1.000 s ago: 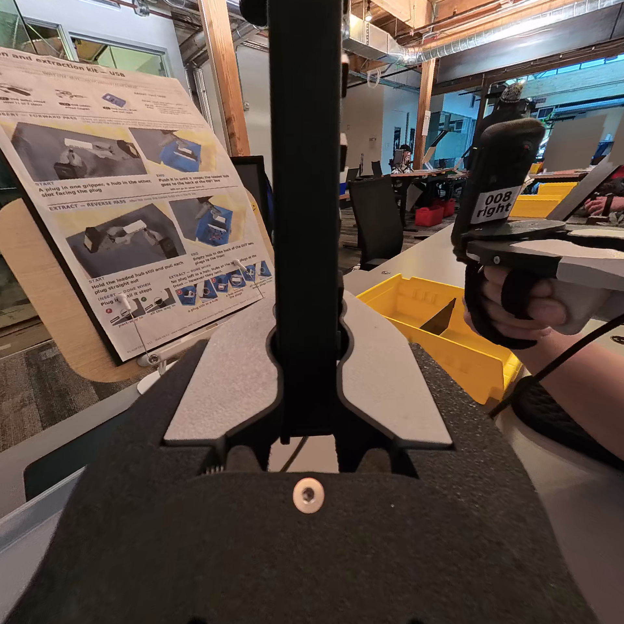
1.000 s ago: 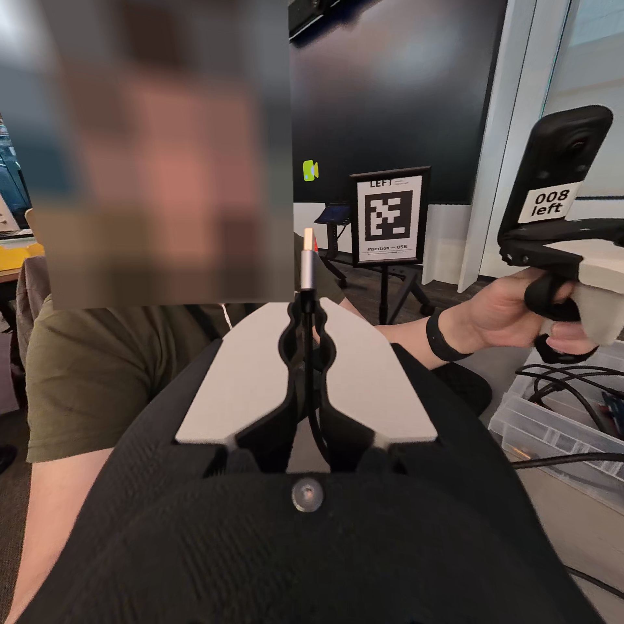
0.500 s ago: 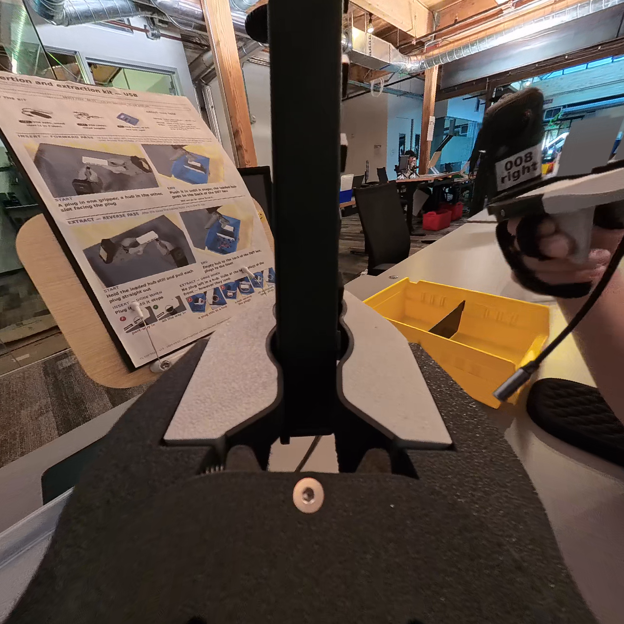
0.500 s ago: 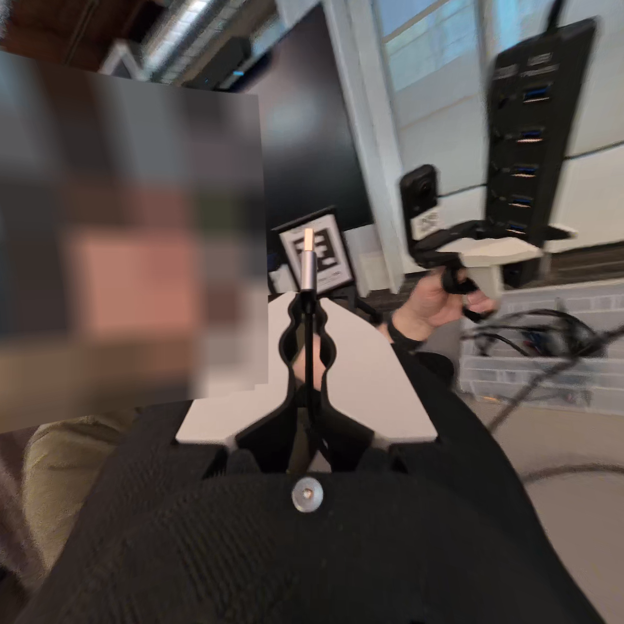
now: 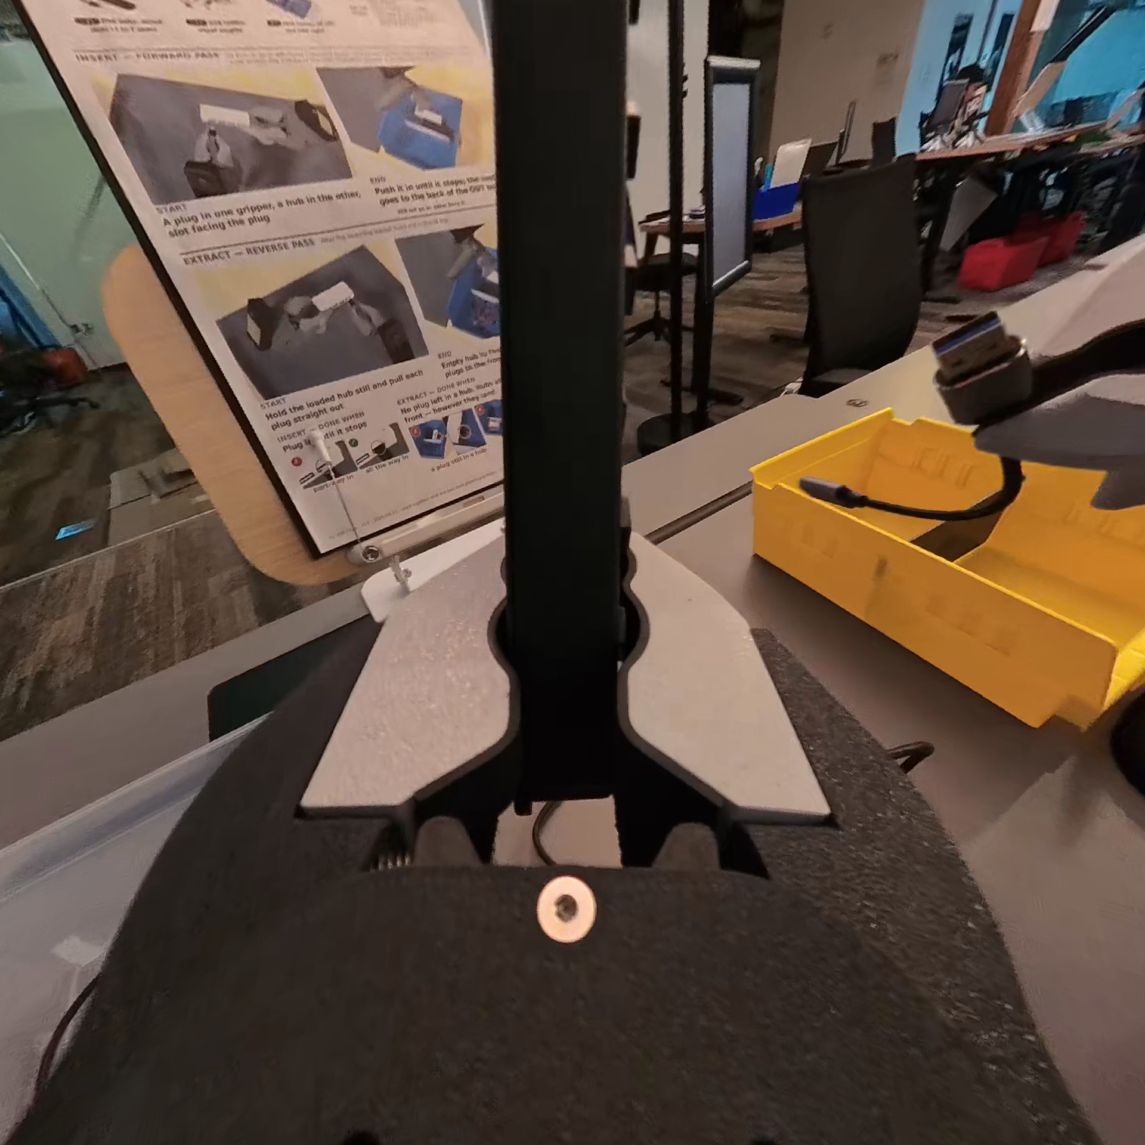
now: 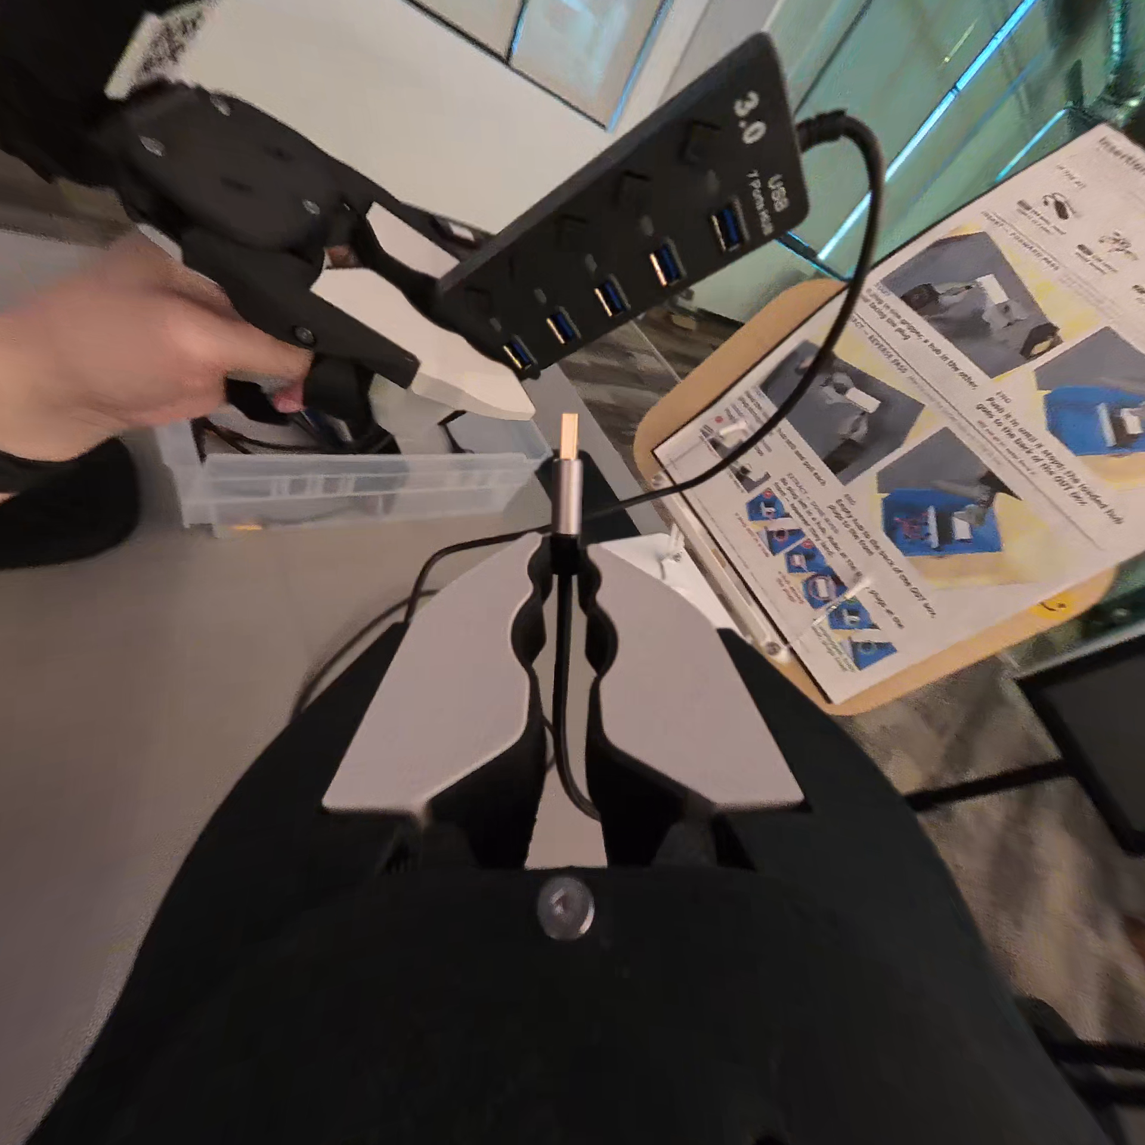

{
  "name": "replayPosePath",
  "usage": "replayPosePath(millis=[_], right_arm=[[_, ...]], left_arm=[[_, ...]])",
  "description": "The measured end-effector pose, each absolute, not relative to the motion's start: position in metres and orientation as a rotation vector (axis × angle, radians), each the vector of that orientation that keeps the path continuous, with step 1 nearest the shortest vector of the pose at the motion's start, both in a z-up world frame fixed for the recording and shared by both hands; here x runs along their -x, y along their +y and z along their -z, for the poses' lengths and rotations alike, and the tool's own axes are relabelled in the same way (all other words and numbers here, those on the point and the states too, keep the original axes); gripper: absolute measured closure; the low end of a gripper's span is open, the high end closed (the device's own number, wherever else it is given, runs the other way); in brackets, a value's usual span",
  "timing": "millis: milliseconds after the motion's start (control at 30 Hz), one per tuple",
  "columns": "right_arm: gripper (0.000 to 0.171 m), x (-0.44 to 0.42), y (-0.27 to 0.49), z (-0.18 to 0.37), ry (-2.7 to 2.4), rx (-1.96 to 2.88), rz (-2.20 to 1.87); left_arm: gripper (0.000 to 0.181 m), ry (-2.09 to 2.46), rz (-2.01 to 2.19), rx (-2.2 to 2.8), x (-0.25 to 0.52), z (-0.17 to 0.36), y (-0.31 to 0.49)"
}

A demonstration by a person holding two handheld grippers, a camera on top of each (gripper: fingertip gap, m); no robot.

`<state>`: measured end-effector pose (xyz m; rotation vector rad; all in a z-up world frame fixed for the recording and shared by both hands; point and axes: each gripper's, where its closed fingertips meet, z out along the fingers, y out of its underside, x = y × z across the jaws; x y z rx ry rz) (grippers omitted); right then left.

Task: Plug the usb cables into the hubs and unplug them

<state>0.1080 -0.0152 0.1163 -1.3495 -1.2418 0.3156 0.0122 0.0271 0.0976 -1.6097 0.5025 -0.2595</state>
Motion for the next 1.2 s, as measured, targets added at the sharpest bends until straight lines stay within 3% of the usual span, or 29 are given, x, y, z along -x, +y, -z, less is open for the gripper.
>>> replayPosePath(millis=[400, 1200], right_arm=[[0.163, -0.1, 0.017, -0.093, -1.253, 1.281, 0.27], [0.163, -0.097, 0.02, -0.11, -1.115, 1.126, 0.52]], left_arm=[[0.154, 0.501, 0.094, 1.708, -0.03, -0.078, 0.032], [0.154, 0.48, -0.207, 1.469, -0.041, -0.097, 0.027]])
